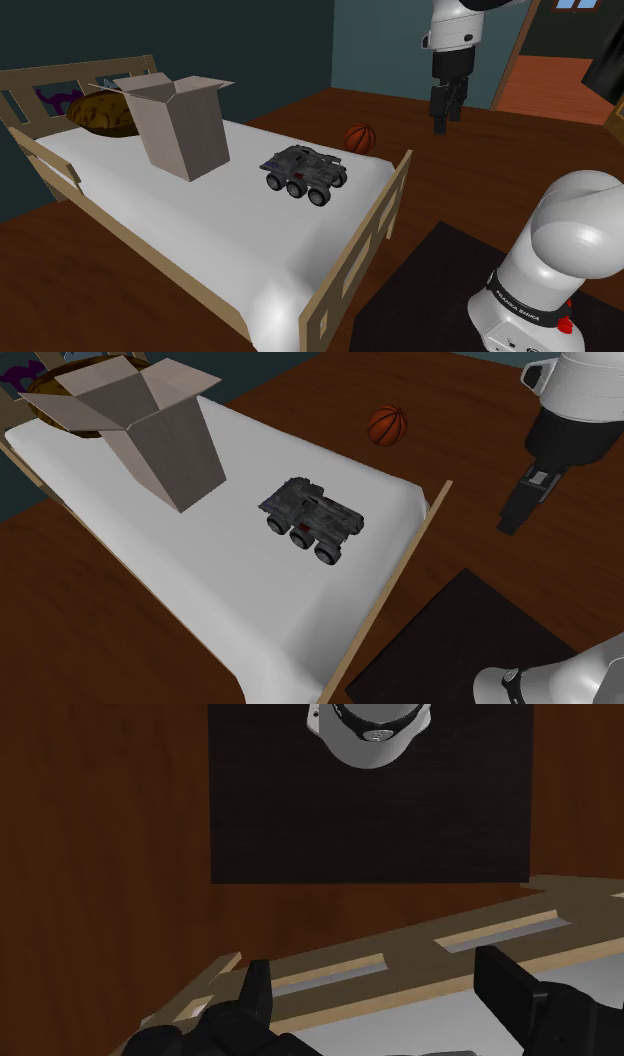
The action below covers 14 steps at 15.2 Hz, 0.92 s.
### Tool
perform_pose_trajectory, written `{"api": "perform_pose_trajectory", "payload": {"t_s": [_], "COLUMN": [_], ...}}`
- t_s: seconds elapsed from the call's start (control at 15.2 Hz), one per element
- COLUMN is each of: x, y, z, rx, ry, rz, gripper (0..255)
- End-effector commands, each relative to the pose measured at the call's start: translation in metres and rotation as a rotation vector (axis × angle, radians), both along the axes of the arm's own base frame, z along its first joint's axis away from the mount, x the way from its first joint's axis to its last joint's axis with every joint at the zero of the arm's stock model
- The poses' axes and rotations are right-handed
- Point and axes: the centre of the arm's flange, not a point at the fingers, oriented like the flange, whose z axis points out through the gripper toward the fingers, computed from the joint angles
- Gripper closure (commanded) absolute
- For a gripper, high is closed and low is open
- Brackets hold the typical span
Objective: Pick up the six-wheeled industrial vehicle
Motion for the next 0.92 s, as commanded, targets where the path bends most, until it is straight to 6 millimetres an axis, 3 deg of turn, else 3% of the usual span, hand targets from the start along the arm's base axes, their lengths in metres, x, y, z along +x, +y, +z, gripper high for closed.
{"api": "perform_pose_trajectory", "payload": {"t_s": [0.0, 0.86], "x": [0.000, 0.146], "y": [0.000, 0.057], "z": [0.000, -0.047], "rx": [0.000, 0.047], "ry": [0.000, -0.040], "rz": [0.000, 0.081], "gripper": [0, 0]}}
